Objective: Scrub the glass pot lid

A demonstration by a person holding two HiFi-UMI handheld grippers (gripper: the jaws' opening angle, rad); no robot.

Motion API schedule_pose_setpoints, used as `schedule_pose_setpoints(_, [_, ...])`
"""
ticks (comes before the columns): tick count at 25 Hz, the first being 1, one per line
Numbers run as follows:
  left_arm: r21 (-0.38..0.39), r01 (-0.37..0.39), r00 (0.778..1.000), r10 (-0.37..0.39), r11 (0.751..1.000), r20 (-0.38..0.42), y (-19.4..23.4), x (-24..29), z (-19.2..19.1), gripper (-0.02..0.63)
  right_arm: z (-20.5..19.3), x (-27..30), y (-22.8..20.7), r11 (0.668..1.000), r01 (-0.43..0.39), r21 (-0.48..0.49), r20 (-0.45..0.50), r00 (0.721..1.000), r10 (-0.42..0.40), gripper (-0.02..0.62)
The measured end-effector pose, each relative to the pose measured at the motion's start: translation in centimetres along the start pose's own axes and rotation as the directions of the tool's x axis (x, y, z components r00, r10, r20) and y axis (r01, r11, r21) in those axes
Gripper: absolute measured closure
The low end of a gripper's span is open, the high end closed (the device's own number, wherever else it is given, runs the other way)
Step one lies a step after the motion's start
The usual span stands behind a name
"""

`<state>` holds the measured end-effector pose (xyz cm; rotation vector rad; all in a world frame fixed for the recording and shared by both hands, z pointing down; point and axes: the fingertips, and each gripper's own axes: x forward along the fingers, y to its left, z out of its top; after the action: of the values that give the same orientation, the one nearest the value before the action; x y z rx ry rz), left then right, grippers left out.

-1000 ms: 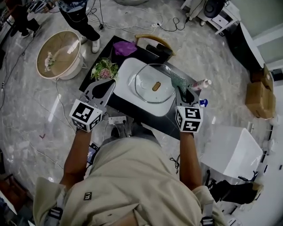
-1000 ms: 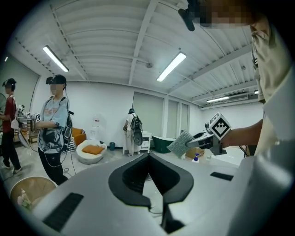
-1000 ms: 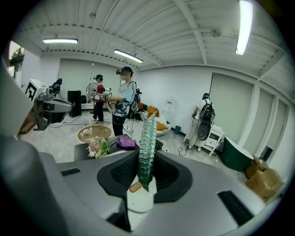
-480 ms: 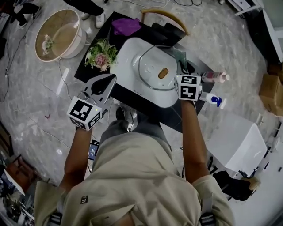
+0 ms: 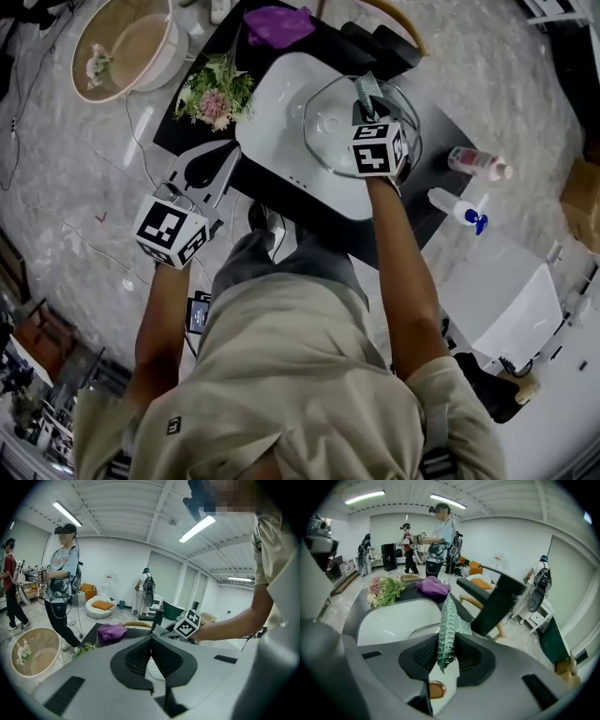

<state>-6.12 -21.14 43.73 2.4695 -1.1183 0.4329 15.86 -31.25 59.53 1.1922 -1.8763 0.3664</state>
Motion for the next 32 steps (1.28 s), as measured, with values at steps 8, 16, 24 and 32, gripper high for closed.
schedule_pose_setpoints(8, [-0.010,-0.009,1.000,0.009,1.000,-0.010,0.7,0.4,-0.9,0.591,-1.3,3.6,9.8,0.982,-0.184,-0.043,-0.068,0.981,0.181,0.502])
schedule_pose_setpoints(16, [-0.010,0.002,0.999,-0.002,1.000,-0.036,0.3,0.9,-1.6,0.591,-7.6,2.2,15.5,0.955,-0.298,-0.006,-0.147,0.945,0.294,0.502])
schedule_pose_setpoints(24, [0.020,0.043,0.999,-0.042,0.999,-0.022,-1.2,2.4,-0.5,0.591,-13.2,-1.8,12.5,0.950,-0.286,0.127,-0.179,0.935,0.305,0.502])
schedule_pose_setpoints(32, [0.039,0.073,0.997,-0.072,0.997,-0.024,-2.3,3.3,0.3,0.591,-19.4,-4.6,1.0,0.948,-0.050,0.314,-0.219,0.968,0.124,0.503])
